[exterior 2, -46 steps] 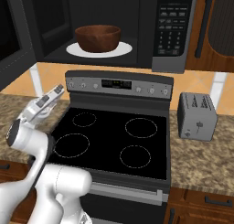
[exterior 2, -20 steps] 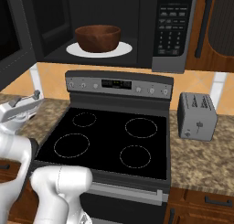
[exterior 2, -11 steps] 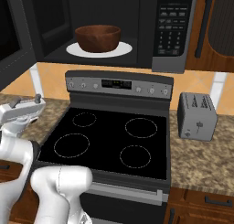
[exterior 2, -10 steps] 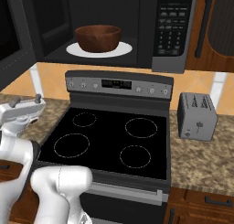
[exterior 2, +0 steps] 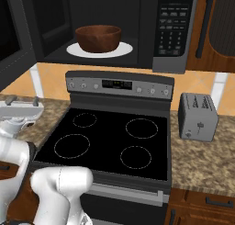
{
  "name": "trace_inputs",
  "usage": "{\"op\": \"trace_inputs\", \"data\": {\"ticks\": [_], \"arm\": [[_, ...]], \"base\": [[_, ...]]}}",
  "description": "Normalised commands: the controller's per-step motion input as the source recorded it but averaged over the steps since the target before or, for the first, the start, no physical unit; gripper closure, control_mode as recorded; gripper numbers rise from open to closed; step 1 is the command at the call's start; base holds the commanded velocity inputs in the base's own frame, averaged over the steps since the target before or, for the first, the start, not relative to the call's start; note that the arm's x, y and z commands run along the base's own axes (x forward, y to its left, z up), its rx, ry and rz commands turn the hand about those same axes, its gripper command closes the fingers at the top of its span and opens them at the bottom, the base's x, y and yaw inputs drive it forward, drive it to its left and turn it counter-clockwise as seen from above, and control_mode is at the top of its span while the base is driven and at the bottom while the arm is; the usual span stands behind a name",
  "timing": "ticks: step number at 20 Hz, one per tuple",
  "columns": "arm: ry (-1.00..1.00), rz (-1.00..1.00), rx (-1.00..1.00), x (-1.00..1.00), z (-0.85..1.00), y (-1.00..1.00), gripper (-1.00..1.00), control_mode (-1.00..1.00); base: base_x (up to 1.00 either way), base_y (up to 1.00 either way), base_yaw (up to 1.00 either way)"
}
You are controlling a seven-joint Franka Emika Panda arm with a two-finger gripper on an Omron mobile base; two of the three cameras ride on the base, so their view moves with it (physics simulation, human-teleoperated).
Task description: Pick the bell pepper from the sink and place it in the bowl. Then pick the bowl and place it in the microwave. Then close the microwave door and press the start button.
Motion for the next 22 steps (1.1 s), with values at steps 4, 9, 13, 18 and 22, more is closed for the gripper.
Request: {"op": "trace_inputs", "data": {"ticks": [4, 9, 13, 18, 22], "arm": [[0.14, -0.07, -0.01, 0.24, -0.36, 0.03, -1.00, -1.00], [0.12, -0.08, -0.01, 0.13, -0.28, 0.35, -1.00, -1.00], [0.13, -0.07, -0.01, 0.10, -0.30, 0.55, -1.00, -1.00], [0.16, -0.08, 0.00, 0.12, -0.22, 0.59, -1.00, -1.00], [0.14, -0.08, 0.00, 0.01, 0.07, 0.80, -1.00, -1.00]], "base": [[0.00, 0.00, 0.00], [0.00, 0.00, 0.00], [0.00, 0.00, 0.00], [0.00, 0.00, 0.00], [0.00, 0.00, 0.00]]}}
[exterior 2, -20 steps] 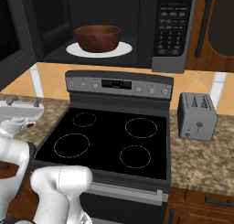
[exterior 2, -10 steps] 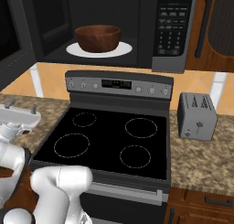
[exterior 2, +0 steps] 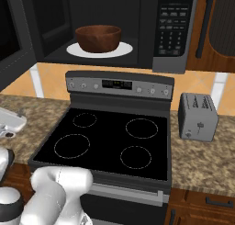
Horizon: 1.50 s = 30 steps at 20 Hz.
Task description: Pick the bell pepper from the sink and place it in the bowl. Then pick the bowl and place it in the microwave. Then close the microwave door and press the start button.
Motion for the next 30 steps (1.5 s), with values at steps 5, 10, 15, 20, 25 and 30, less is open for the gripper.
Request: {"op": "trace_inputs", "data": {"ticks": [5, 10, 15, 20, 25, 30], "arm": [[0.10, -0.09, 0.00, 0.00, 0.47, 0.70, -1.00, -1.00], [0.06, -0.11, 0.02, -0.04, 0.61, 0.25, -1.00, -1.00], [0.11, -0.13, 0.14, -0.23, 0.58, -0.16, -1.00, -1.00], [0.10, -0.06, 0.18, -0.31, 0.48, -0.53, -1.00, -1.00], [0.09, -0.01, 0.15, -0.32, 0.37, -0.77, -1.00, -1.00], [0.10, 0.00, 0.12, -0.24, 0.33, -0.90, -1.00, -1.00]], "base": [[0.00, 0.00, 0.00], [0.00, 0.00, 0.00], [0.00, 0.00, 0.00], [0.00, 0.00, 0.00], [0.00, 0.00, 0.00], [0.00, 0.00, 0.00]]}}
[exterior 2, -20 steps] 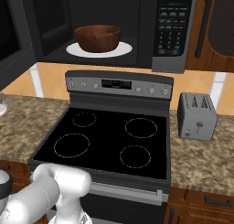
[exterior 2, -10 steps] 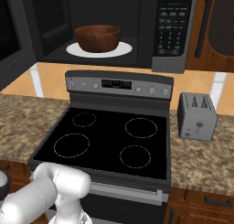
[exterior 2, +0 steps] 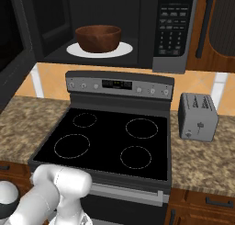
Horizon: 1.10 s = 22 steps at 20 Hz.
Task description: Pick the bell pepper from the sink and place it in the bowl. Then pick the bowl and place it in the microwave. Then close the microwave door and press the start button.
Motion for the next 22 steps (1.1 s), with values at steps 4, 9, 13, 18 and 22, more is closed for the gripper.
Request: {"op": "trace_inputs", "data": {"ticks": [4, 9, 13, 18, 22], "arm": [[0.12, 0.00, 0.07, -0.04, 0.26, -0.94, -1.00, -1.00], [0.11, 0.08, 0.03, 0.00, 0.13, -0.90, -1.00, -1.00], [0.07, 0.13, 0.05, 0.00, 0.06, -0.89, -1.00, -1.00], [0.07, 0.24, 0.10, 0.13, 0.12, -0.87, -1.00, -1.00], [0.08, 0.36, 0.15, 0.34, 0.28, -0.77, -1.00, -1.00]], "base": [[0.00, 0.00, 0.00], [0.00, 0.00, 0.00], [0.00, 0.00, 0.00], [0.00, 0.00, 0.00], [0.00, 0.00, 0.00]]}}
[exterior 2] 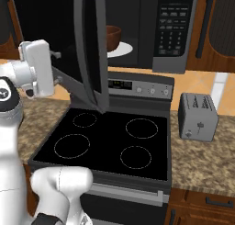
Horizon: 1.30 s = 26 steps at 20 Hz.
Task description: Pick the bell pepper from the sink and place it in the bowl. Then pick the bowl and place it in the microwave. Then close the microwave door and press the start button.
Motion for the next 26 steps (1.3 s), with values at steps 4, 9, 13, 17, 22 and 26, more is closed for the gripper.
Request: {"op": "trace_inputs", "data": {"ticks": [4, 9, 13, 17, 22, 26], "arm": [[0.11, 0.45, 0.15, 0.53, 0.19, -0.59, -1.00, -1.00], [0.13, 0.48, 0.14, 0.68, 0.01, -0.34, -1.00, -1.00], [0.14, 0.44, 0.14, 0.75, 0.13, -0.09, -1.00, -1.00], [0.26, 0.34, 0.11, 0.86, 0.53, 0.01, -1.00, -1.00], [0.32, 0.30, 0.04, 0.63, 0.41, 0.02, -1.00, -1.00], [0.12, 0.24, 0.00, 0.07, -0.03, 0.00, -1.00, -1.00]], "base": [[0.00, 0.00, 0.00], [0.00, 0.00, 0.00], [0.00, 0.00, 0.00], [0.00, 0.00, 0.00], [0.00, 0.00, 0.00], [0.00, 0.00, 0.00]]}}
